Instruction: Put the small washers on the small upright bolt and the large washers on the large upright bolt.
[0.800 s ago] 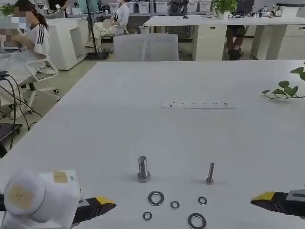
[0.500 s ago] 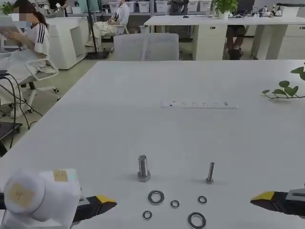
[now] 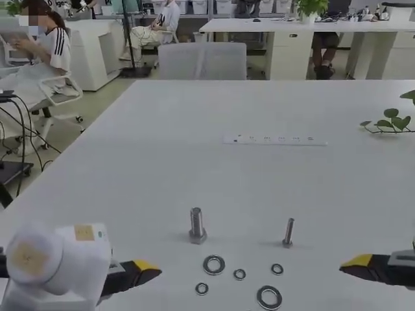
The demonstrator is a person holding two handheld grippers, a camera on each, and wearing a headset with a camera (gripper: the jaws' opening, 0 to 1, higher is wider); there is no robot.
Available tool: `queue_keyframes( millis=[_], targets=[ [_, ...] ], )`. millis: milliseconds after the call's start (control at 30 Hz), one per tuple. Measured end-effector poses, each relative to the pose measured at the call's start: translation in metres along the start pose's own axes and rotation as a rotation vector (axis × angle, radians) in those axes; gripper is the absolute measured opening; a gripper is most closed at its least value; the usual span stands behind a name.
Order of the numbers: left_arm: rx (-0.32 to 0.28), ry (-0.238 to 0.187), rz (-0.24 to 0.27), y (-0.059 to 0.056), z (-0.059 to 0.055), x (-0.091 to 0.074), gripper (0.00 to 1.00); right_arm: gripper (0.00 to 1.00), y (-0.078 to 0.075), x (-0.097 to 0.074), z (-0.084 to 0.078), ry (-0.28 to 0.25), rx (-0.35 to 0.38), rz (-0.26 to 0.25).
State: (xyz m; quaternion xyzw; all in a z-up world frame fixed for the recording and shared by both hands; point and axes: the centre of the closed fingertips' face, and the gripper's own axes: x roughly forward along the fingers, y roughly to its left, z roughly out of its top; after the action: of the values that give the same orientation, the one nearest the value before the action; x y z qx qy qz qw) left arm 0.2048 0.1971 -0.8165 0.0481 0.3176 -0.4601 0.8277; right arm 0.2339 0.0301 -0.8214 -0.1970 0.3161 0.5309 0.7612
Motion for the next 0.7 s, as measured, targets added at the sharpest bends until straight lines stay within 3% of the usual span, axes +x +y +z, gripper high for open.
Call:
queue_keyframes(
  millis=[367,700],
  targets=[
    [0.009,-0.004,-0.002,-0.002,0.004,0.000,0.93,0.68,-0.013,0.006,0.016,0.028,-0.085,0.002],
    [0.031,-0.015,-0.005,-0.007,0.013,0.000,0.93,0.61,-0.021,0.016,0.028,0.093,-0.156,0.036]
  ],
)
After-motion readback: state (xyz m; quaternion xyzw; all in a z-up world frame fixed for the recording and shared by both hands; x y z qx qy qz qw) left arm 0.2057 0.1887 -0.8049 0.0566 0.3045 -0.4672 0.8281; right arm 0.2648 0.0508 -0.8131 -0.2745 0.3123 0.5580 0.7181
